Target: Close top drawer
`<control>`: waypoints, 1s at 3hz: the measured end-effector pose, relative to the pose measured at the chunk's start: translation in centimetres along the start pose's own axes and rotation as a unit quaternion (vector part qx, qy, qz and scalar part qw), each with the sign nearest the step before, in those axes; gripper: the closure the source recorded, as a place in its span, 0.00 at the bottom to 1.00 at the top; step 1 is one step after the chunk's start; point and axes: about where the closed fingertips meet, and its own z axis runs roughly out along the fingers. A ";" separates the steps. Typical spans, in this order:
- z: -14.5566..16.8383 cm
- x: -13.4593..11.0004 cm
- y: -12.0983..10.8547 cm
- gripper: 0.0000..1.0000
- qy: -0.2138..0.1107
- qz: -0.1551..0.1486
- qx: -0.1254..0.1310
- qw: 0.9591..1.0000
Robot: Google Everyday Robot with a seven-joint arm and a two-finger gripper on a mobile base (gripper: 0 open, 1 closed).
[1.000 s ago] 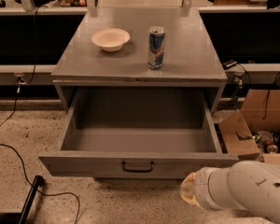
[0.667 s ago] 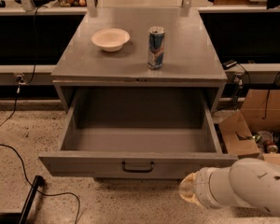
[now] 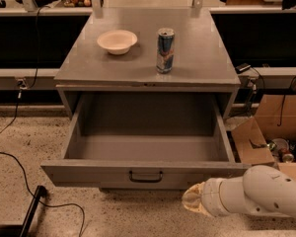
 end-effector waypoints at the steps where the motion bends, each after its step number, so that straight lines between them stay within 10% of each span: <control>1: 1.6 -0.3 -0.8 1.00 -0.013 -0.034 0.002 0.999; 3: 3.5 -2.0 -3.3 1.00 -0.017 -0.082 0.015 0.996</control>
Offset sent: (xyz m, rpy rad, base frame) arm 0.0467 0.0398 -0.0056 -0.0277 -0.1827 0.1507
